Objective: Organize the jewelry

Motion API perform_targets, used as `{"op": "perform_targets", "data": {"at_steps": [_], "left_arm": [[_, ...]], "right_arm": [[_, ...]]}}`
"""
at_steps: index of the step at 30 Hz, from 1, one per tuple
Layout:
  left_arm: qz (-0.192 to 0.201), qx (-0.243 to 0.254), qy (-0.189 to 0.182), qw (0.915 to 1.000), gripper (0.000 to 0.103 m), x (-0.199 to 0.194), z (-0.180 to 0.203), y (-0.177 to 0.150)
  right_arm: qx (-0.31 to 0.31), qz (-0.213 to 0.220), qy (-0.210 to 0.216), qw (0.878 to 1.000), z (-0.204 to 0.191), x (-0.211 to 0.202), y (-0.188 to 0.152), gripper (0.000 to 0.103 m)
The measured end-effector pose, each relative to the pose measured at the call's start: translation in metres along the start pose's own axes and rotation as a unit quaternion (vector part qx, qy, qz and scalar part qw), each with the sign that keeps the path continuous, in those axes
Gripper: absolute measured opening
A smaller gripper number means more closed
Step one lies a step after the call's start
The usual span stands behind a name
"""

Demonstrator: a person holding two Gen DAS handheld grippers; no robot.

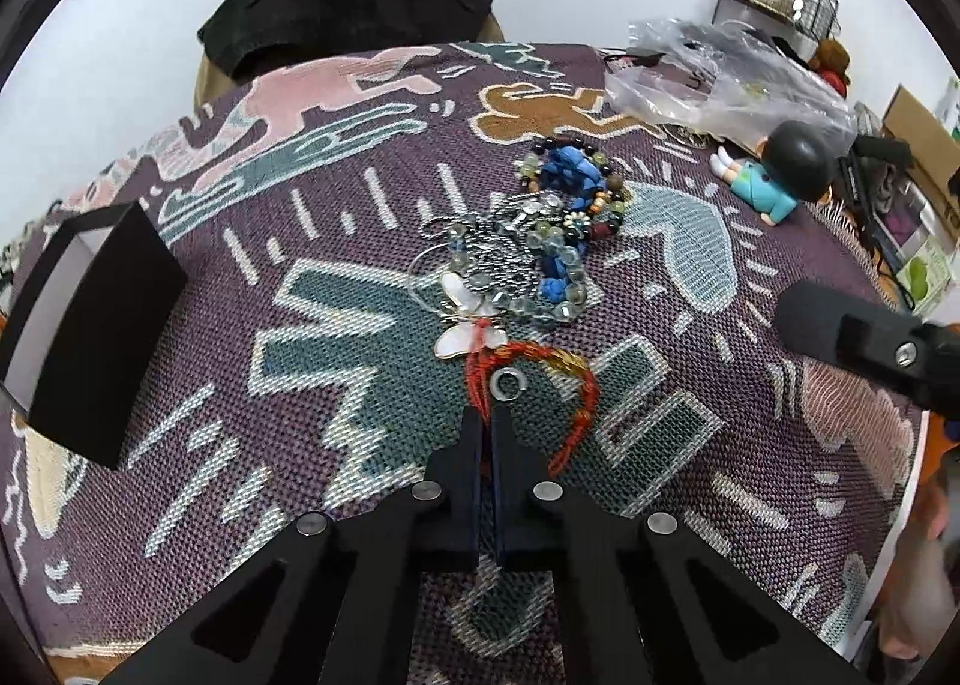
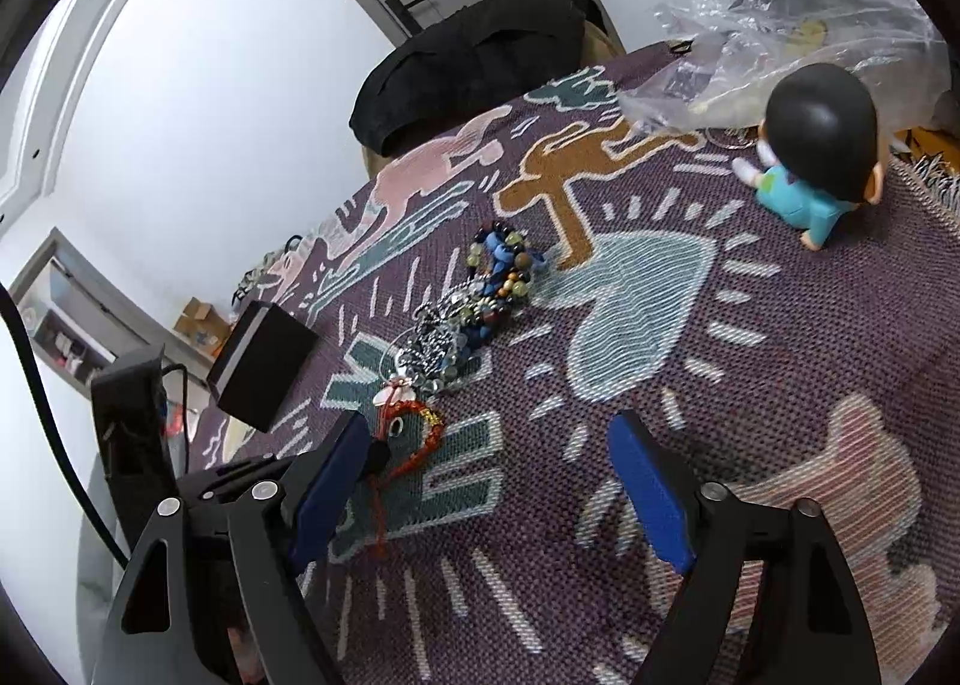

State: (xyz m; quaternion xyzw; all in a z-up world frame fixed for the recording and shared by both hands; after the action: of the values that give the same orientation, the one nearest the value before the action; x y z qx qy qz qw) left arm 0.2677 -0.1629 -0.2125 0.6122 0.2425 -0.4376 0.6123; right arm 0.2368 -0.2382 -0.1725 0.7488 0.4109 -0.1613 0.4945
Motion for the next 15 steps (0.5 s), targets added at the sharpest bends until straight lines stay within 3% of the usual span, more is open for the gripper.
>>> {"op": "perform_targets", "data": {"at_steps": [7, 11, 15], "left_arm": [[0.032, -0.026, -0.016, 0.9990, 0.001, -0.024, -0.014, 0.016], [0.054, -0.034, -0.020, 0.9978, 0.001, -0.042, -0.022, 0.027], [0.072, -0.041, -0.025, 0.9963, 0.001, -0.057, -0.031, 0.036]], "right_arm": [[0.017, -0.008, 0.018, 1.000, -0.003, 0.010, 0.002, 0.074], [0.032, -0.016, 0.032, 0.999, -0.005, 0.019, 0.004, 0.062], [0.045, -0.028, 0.037, 0.998, -0.004, 0.031, 0.006, 0.056]]}}
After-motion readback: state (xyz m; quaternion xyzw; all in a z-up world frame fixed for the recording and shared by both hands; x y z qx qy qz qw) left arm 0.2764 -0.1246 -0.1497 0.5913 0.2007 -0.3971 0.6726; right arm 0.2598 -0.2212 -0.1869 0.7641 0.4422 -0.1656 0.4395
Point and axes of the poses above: each gripper's, at about its wrist camera, not at the fingertips, and x roughly the way its jaws point, z to its right, y to its top, the point moved 10 cm from there along x, roughly the way its jaws point, and after that the axes turned 6 degrees about -x, right-handed, at the moved point
